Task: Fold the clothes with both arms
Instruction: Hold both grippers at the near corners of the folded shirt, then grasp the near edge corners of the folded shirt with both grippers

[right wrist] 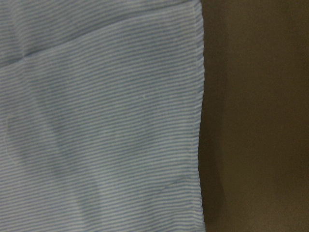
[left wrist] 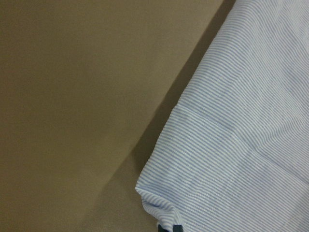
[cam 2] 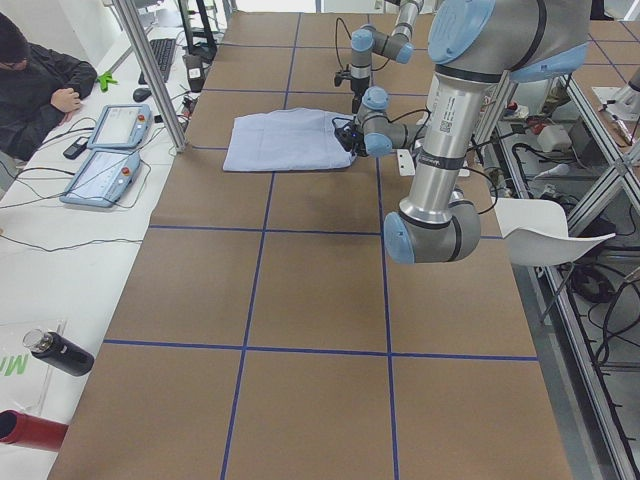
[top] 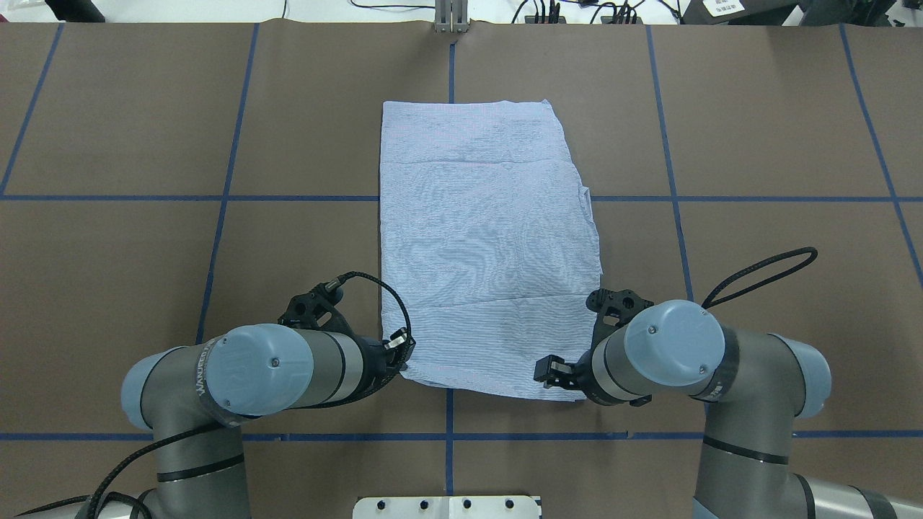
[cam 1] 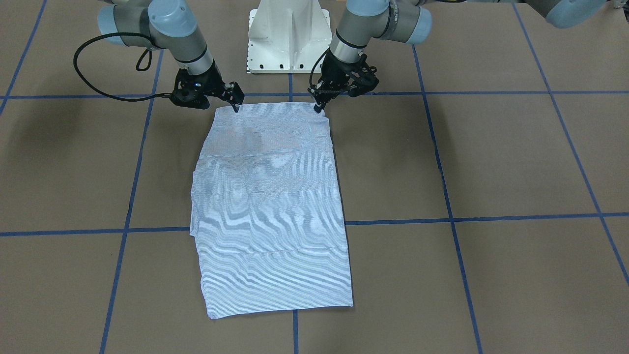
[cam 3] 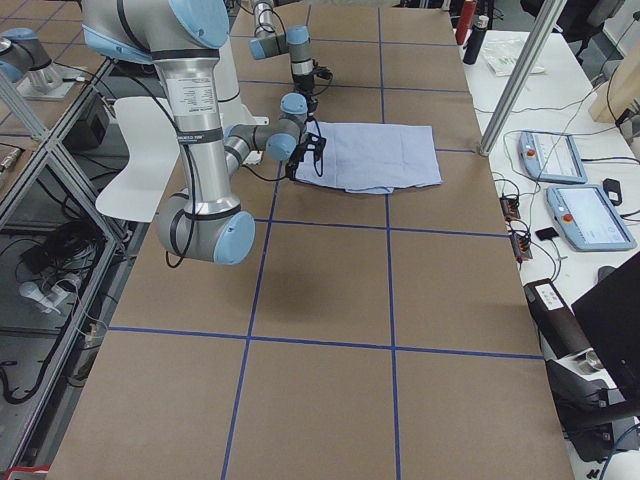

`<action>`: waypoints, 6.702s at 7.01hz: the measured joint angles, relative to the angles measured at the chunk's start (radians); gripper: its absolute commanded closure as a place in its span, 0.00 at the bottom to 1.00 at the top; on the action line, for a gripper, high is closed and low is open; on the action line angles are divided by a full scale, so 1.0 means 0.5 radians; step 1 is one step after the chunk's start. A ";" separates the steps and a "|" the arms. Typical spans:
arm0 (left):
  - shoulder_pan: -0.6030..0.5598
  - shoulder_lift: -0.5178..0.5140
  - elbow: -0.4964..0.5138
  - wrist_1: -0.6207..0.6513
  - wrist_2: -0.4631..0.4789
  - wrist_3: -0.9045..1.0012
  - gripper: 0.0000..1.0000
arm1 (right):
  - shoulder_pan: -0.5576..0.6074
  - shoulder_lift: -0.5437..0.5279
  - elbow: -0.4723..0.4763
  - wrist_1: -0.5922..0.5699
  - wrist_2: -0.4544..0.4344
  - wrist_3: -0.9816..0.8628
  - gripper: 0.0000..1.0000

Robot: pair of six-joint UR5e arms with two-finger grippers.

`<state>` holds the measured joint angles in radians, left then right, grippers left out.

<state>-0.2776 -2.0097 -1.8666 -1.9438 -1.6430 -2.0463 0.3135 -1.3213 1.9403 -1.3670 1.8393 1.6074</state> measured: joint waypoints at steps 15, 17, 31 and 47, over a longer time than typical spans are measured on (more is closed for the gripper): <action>-0.008 -0.015 -0.004 0.037 -0.003 0.007 1.00 | 0.002 0.025 -0.059 -0.075 0.000 0.001 0.49; -0.011 -0.014 -0.004 0.037 -0.002 0.008 1.00 | 0.036 0.028 -0.058 -0.075 0.023 -0.004 0.60; 0.004 0.001 -0.279 0.380 -0.059 0.020 1.00 | 0.149 0.040 0.246 -0.229 0.284 0.010 1.00; 0.086 -0.032 -0.274 0.412 -0.086 0.004 1.00 | -0.127 0.220 -0.070 -0.212 -0.165 1.133 0.00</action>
<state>-0.2345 -2.0255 -2.0036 -1.7380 -1.6859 -2.0446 0.2499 -1.2112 1.9051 -1.4731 1.7567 2.1739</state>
